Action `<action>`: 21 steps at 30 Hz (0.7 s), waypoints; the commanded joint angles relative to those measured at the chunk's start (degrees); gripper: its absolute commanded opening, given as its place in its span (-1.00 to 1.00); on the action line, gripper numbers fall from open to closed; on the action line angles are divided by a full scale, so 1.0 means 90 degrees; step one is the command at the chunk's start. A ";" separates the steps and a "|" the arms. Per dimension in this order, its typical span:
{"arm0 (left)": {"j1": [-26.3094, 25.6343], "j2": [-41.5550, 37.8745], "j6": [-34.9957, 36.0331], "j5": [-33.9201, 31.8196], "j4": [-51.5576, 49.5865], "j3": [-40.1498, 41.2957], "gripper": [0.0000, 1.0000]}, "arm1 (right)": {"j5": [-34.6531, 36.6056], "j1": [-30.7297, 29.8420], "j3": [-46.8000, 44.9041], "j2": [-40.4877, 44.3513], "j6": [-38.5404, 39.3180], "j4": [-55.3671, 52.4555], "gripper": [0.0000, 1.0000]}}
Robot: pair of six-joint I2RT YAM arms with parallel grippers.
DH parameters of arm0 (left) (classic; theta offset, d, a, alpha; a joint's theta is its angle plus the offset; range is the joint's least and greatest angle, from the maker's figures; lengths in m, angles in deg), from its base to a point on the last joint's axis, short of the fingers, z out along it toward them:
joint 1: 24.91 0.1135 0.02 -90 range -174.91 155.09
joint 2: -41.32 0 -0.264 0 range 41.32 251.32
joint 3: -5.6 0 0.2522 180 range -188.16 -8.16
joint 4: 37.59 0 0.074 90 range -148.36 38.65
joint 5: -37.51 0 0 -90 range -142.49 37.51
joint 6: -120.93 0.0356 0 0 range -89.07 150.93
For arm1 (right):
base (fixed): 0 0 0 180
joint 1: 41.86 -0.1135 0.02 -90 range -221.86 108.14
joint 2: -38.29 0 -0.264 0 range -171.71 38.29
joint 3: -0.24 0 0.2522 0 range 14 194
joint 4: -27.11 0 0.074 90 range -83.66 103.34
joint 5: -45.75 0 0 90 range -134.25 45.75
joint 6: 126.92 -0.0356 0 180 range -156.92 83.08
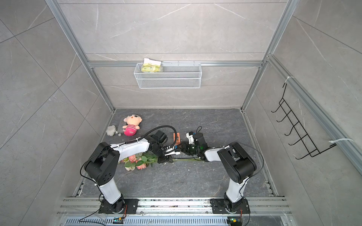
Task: Wrap bouquets with tape
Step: Tear off the tape using the Tape Cutter.
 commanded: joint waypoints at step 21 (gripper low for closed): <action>-0.0026 -0.0154 -0.0006 -0.0254 0.0019 -0.0144 -1.00 | 0.0163 -0.0144 -0.0277 -0.1364 -0.1136 0.1813 -1.00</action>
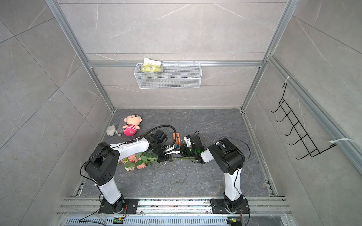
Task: Wrap bouquets with tape
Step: Tear off the tape using the Tape Cutter, then wrap the tape around the bouquet.
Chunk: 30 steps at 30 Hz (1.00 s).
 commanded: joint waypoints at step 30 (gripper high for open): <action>-0.0017 -0.2007 -0.0763 -0.0724 -0.1309 -0.0926 -1.00 | 0.2589 0.1456 0.0809 0.7016 0.5412 -0.6899 0.11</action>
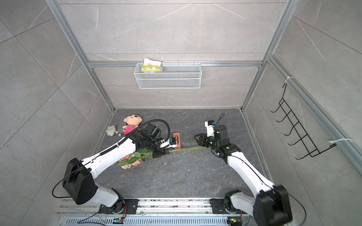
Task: Wrap bouquets with tape
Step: Wrap the tape around the bouquet.
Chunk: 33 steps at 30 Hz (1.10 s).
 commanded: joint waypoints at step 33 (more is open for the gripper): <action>0.0123 0.0237 -0.0999 0.1040 -0.0807 -0.1317 -1.00 | 0.0671 -0.2946 -0.1951 -0.2091 0.3033 0.6007 0.66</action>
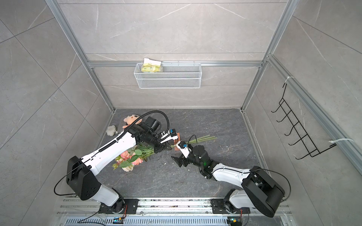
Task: Wrap bouquets with tape
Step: Wrap the tape around the bouquet.
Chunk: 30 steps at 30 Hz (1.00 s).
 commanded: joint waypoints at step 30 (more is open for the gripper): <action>0.0114 0.0578 -0.0295 -0.0201 -0.0209 -0.0234 -1.00 | -0.0397 -0.0024 0.0720 0.0799 0.0155 -0.1173 -0.37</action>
